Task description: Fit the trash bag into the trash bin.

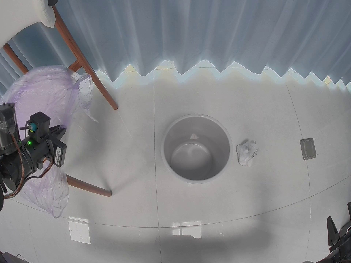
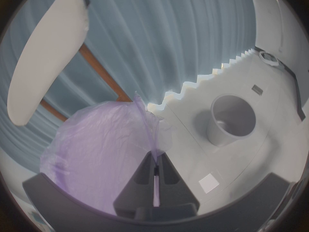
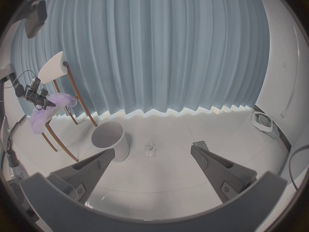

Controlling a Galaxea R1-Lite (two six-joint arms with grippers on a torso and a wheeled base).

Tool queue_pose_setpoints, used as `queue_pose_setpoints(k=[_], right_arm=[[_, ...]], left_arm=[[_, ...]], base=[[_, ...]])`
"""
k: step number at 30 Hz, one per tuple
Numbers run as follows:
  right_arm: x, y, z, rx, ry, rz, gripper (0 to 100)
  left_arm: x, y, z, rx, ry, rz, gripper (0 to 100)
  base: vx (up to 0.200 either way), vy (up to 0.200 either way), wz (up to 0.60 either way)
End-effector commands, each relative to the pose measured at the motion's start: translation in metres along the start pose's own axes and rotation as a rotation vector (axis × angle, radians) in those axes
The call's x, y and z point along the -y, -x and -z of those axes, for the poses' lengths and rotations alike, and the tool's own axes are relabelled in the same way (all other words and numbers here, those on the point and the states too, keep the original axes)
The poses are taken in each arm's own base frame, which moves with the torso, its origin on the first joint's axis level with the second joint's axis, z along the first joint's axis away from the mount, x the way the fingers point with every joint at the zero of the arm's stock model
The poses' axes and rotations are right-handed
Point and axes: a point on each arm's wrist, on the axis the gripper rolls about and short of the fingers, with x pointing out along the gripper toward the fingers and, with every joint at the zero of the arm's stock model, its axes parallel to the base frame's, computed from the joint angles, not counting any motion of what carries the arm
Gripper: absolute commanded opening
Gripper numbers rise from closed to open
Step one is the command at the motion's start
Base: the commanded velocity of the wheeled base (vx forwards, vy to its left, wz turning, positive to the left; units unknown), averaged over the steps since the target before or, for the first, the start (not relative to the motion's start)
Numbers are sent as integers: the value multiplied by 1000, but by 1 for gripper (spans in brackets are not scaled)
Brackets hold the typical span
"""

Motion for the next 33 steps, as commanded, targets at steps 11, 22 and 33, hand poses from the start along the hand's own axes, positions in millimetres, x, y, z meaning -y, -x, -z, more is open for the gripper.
queue_pose_setpoints(k=[11,22,33], right_arm=[[0,0,5,-1,0,-2,100],[0,0,5,-1,0,-3,100],[0,0,5,-1,3,-3,100]], left_arm=[[-10,20,16,52,159,102,0],[-10,21,30,39,340,223,0],[-10,26,26,119,542,365,0]], base=[[0,0,0],[0,0,0],[0,0,0]])
